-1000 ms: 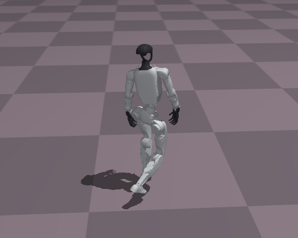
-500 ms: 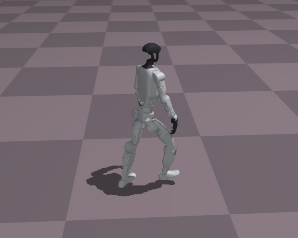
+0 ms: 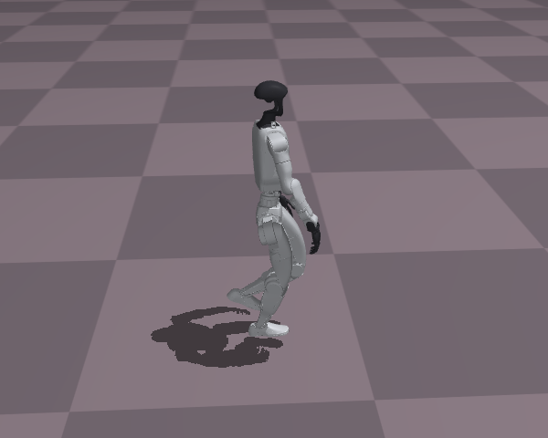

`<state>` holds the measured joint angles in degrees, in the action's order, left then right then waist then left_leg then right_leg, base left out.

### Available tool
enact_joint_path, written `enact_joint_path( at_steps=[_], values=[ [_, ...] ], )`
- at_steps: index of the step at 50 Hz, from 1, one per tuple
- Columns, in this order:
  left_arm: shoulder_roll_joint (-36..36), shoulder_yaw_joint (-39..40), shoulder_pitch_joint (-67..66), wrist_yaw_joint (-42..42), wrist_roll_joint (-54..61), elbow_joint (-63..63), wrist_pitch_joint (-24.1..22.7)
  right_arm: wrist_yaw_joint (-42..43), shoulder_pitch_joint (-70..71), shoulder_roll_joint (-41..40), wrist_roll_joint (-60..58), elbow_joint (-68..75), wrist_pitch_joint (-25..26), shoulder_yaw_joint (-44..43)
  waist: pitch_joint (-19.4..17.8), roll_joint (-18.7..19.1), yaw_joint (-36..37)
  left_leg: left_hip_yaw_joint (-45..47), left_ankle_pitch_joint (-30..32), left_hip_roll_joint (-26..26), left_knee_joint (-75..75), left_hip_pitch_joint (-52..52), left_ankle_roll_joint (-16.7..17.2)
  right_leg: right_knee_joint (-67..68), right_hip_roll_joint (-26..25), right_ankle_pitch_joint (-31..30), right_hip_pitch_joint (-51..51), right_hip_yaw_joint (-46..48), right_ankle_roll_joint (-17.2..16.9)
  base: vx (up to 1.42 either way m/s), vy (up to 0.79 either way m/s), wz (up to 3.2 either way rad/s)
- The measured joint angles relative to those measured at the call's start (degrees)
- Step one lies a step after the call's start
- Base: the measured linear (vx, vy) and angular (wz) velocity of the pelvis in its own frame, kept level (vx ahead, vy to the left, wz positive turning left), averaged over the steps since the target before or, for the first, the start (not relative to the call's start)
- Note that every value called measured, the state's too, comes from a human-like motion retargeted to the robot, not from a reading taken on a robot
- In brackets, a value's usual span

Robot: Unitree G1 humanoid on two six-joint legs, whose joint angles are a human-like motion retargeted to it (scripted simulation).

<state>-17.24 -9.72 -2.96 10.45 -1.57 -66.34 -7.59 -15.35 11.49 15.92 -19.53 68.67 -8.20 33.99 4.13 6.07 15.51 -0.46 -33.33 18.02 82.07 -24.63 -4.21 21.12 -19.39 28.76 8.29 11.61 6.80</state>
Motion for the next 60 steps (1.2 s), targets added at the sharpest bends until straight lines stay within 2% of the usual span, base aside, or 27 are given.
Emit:
enact_joint_path(
  at_steps=[2,5,10,12,15,20,22,25,27,28,30,31,35,37,38,40,45,60],
  values=[
    [-0.2,0.1,1.2,-0.5,0.2,0.3,-0.1,-0.2,1.6,-1.0,-0.3,-0.7,-0.2,0.8,-0.9,-2.2,1.1,-0.7,-1.8,-4.2,-4.8,-3.1,-1.7,-2.0,1.1,0.0,-2.7,-4.0,-0.6,0.37,-0.01,-1.51],
    [-0.1,0.2,2.3,-1.2,0.3,-0.2,-0.4,-0.9,3.1,-2.6,-0.7,-2.2,-0.6,2.4,-1.4,-4.2,2.2,-1.7,-2.4,-10.2,-13.9,-6.9,-1.9,-2.4,2.4,0.7,-4.9,-9.0,-1.5,0.37,-0.01,-1.5],
    [-0.2,0.4,4.3,-1.4,0.4,-3.2,0.0,-3.3,4.4,-4.8,-1.2,-5.4,-0.9,4.6,-0.1,-7.8,1.6,-1.5,3.3,-20.3,-36.9,-10.9,1.5,-1.7,5.8,2.7,-5.0,-15.0,-2.7,0.39,-0.01,-1.27],
    [-0.1,0.5,3.9,-1.6,0.5,-3.9,0.2,-3.8,3.9,-5.5,-1.5,-6.2,-1.1,5.2,0.3,-6.9,1.2,-1.8,3.9,-21.6,-39.9,-12.7,2.9,0.9,4.9,4.2,-4.9,-16.4,-2.3,0.36,0.01,-1.04],
    [-0.3,1.6,4.0,-1.7,0.8,-5.3,0.6,-4.7,3.8,-5.8,-1.8,-7.5,-1.3,5.9,1.6,-7.7,0.5,-1.0,6.1,-23.8,-44.9,-13.2,3.4,4.7,5.2,7.0,-3.9,-18.8,-2.1,0.4,0.02,-0.98],
    [-1.1,4.0,3.5,-1.9,1.9,-7.8,1.5,-5.5,3.1,-6.2,-1.6,-8.0,-1.1,5.6,3.0,-11.9,-0.8,2.5,9.3,-27.0,-45.4,-11.3,1.0,17.2,9.2,12.8,-1.2,-17.4,-4.1,0.41,0.04,-0.91],
    [-1.2,4.7,3.1,-1.9,2.2,-8.5,1.9,-5.2,2.6,-6.2,-1.2,-7.5,-0.8,5.0,3.1,-14.3,-1.8,3.8,9.1,-29.1,-44.6,-10.3,-0.6,25.1,12.0,13.3,0.8,-17.1,-6.9,0.37,0.06,-0.56],
    [-1.1,4.9,2.6,-1.8,2.0,-8.9,2.4,-4.5,2.0,-5.8,-0.2,-6.5,-0.4,3.8,3.2,-17.8,-3.7,6.3,7.9,-32.2,-44.6,-8.6,-3.3,38.4,18.4,11.1,5.3,-14.7,-11.4,0.35,0.07,-0.42],
    [-0.9,4.4,2.5,-1.6,1.5,-8.4,2.8,-3.7,1.7,-5.0,0.6,-5.9,0.0,2.8,3.3,-19.4,-5.1,7.6,7.5,-33.8,-45.7,-7.4,-4.5,46.5,23.7,10.3,9.3,-12.6,-12.4,0.34,0.07,-0.29],
    [-0.9,4.0,2.5,-1.5,1.3,-8.0,2.9,-3.3,1.5,-4.5,1.0,-5.6,0.1,2.2,3.4,-19.9,-5.8,8.1,7.4,-34.5,-46.6,-6.7,-4.9,49.7,26.4,10.2,11.4,-11.7,-12.3,0.34,0.06,-0.16],
    [-0.8,3.0,3.7,-1.1,0.6,-6.9,3.4,-2.6,1.9,-3.0,2.1,-5.1,0.3,0.7,3.9,-21.5,-7.2,7.6,11.8,-37.3,-57.8,-1.5,-5.4,53.5,32.5,10.6,16.5,-10.9,-11.4,0.34,0.05,0.01],
    [-0.6,2.5,3.5,-1.1,0.3,-6.4,3.3,-2.1,1.3,-2.6,2.3,-4.8,0.5,0.3,4.0,-21.7,-8.1,7.7,11.5,-37.8,-57.6,-1.0,-5.4,54.0,34.7,11.6,18.0,-10.5,-10.7,0.32,0.03,0.08],
    [-0.1,0.6,4.5,-0.9,-1.3,-3.9,3.3,-1.0,-0.1,-0.8,3.1,-3.8,0.8,-1.8,4.2,-20.9,-10.4,5.6,14.3,-39.2,-66.1,5.3,-5.0,49.3,39.6,15.0,23.0,-9.8,-8.1,0.31,-0.01,0.13],
    [-0.2,-0.3,5.6,-0.5,-2.2,-2.8,3.1,-1.0,-0.4,-0.2,3.2,-3.0,1.0,-2.9,4.4,-18.8,-10.5,3.1,17.0,-37.8,-74.1,10.7,-4.5,42.7,37.6,15.1,23.5,-9.5,-7.2,0.28,-0.05,0.18],
    [0.0,-0.8,5.6,-0.4,-2.6,-2.4,2.9,-0.8,-1.1,-0.1,3.2,-2.6,1.1,-3.2,4.4,-19.1,-11.1,2.6,17.1,-38.5,-74.4,11.2,-4.5,40.9,38.2,15.4,24.2,-10.3,-7.5,0.25,-0.05,0.29],
    [-0.2,-1.7,6.6,0.1,-3.5,-1.4,2.4,-0.8,-1.4,0.0,3.0,-1.4,1.2,-4.0,4.8,-16.9,-10.7,0.4,19.2,-36.2,-81.1,15.5,-4.0,33.6,34.6,14.0,23.2,-10.4,-7.3,0.24,-0.06,0.19],
    [0.1,-3.5,6.5,0.8,-5.1,0.4,1.3,-1.0,-3.3,-0.6,1.8,0.5,1.1,-4.4,5.7,-17.7,-10.8,-2.4,19.8,-37.4,-83.6,18.2,-3.9,28.6,34.6,13.2,21.9,-12.4,-8.3,0.17,-0.06,0.33],
    [1.2,-7.5,4.2,4.0,-9.8,-2.6,1.1,-0.7,0.5,-3.1,-1.4,0.3,-0.7,-2.1,6.4,-16.3,-7.4,-5.0,17.4,-33.5,-84.2,22.2,-3.2,17.1,31.8,12.3,11.6,-6.4,-9.1,0.08,-0.04,0.05]
  ],
)
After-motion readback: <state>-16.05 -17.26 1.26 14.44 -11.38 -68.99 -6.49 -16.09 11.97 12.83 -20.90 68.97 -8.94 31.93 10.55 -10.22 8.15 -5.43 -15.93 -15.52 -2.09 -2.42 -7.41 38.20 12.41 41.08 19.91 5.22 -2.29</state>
